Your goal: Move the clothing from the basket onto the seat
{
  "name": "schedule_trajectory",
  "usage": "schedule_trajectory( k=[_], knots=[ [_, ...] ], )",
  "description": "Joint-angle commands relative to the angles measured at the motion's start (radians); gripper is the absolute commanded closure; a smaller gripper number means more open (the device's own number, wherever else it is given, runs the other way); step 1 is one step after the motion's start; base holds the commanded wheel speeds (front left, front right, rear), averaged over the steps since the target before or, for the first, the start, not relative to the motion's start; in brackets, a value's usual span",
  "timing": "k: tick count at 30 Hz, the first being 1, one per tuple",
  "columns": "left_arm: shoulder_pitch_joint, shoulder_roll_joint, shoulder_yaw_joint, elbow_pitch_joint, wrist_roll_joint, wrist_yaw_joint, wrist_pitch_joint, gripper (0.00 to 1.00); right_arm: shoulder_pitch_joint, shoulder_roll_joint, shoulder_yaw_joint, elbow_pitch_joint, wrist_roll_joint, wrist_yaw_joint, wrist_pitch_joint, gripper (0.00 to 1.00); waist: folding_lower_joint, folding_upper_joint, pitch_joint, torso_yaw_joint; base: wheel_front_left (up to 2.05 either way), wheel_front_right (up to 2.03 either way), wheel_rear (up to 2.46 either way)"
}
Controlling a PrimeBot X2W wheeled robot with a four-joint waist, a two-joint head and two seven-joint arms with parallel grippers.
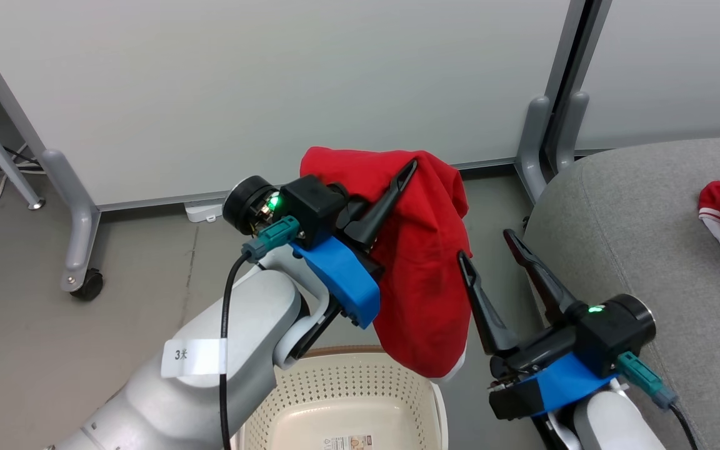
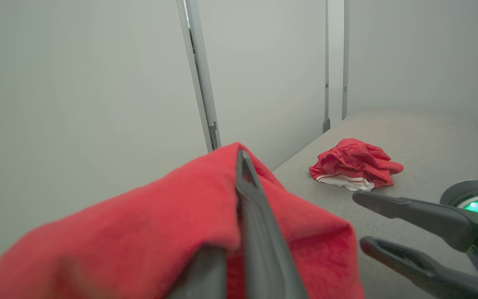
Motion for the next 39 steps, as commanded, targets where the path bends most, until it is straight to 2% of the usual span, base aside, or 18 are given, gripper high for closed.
schedule_trajectory(
  k=[1,14,27,34,35,36,39],
  knots=[
    [-0.004,0.001,-0.003,-0.002,-0.003,0.002,0.0,1.0,-0.016,0.002,0.016,-0.002,0.007,0.0,-0.003,0.0,0.0,-0.0001,0.002,0.001,0.0,0.0,0.0],
    [-0.029,-0.027,-0.019,0.006,0.005,-0.002,-0.007,1.0,-0.127,0.018,0.117,0.035,0.028,0.0,-0.003,0.0,0.0,-0.0001,0.034,0.022,0.0,0.0,0.0],
    [-0.054,-0.062,-0.041,0.018,0.011,-0.01,-0.018,1.0,-0.259,0.019,0.114,0.257,-0.004,0.0,-0.003,0.0,0.0,-0.0001,0.064,0.037,0.0,0.0,0.0],
    [-0.062,-0.074,-0.048,0.027,0.008,-0.015,-0.024,1.0,-0.304,0.019,0.1,0.328,0.012,0.0,-0.003,0.0,0.0,-0.0001,0.068,0.043,0.0,0.0,0.0],
    [-0.062,-0.075,-0.049,0.028,0.007,-0.016,-0.025,1.0,-0.31,0.019,0.099,0.334,0.013,0.0,-0.003,0.55,0.0,-0.0001,0.068,0.043,0.0,0.0,0.0],
    [-0.063,-0.076,-0.05,0.029,0.006,-0.017,-0.025,1.0,-0.315,0.019,0.1,0.338,0.014,0.0,-0.003,1.0,0.0,-0.0001,0.068,0.044,0.0,0.0,0.0],
    [-0.065,-0.076,-0.052,0.031,0.003,-0.017,-0.028,1.0,-0.321,0.019,0.105,0.349,0.021,0.0,-0.003,1.0,0.0,-0.0001,0.068,0.044,0.0,0.0,0.0]
  ],
)
